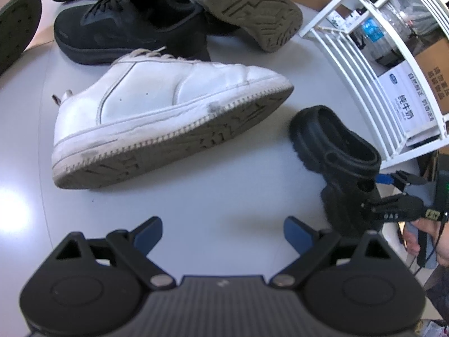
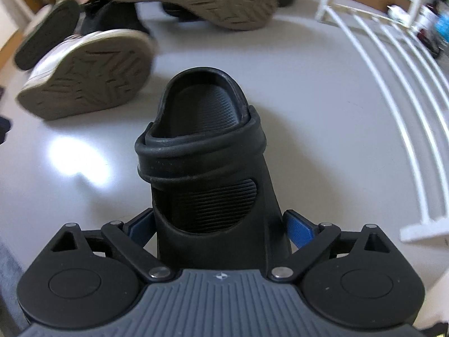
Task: Organize scattered shoes
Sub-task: 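Carry the black clog with the right tool toward the rack base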
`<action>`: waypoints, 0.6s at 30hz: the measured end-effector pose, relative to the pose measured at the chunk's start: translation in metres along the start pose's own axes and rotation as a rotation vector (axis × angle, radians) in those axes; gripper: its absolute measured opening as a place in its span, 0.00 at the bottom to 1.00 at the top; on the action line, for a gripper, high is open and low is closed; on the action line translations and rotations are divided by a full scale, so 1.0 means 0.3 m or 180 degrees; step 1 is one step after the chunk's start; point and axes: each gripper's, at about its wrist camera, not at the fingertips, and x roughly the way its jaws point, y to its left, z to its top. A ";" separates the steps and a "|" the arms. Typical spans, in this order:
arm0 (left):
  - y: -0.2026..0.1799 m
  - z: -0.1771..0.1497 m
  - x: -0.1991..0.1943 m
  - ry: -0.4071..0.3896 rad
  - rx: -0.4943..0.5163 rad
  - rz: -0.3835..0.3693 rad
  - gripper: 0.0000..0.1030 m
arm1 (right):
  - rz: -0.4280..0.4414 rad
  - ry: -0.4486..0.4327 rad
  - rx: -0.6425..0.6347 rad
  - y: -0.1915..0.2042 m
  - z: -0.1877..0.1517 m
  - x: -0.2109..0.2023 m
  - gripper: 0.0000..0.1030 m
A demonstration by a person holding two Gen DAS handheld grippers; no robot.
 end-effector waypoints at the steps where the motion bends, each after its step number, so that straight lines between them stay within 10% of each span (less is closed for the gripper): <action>1: -0.002 0.000 0.000 0.0001 0.0008 -0.0004 0.92 | -0.0074 -0.0015 0.0102 -0.023 -0.001 -0.005 0.94; 18: -0.001 0.021 -0.006 -0.0051 -0.0025 0.0034 0.92 | -0.0559 -0.0010 0.0714 -0.164 -0.030 -0.034 0.90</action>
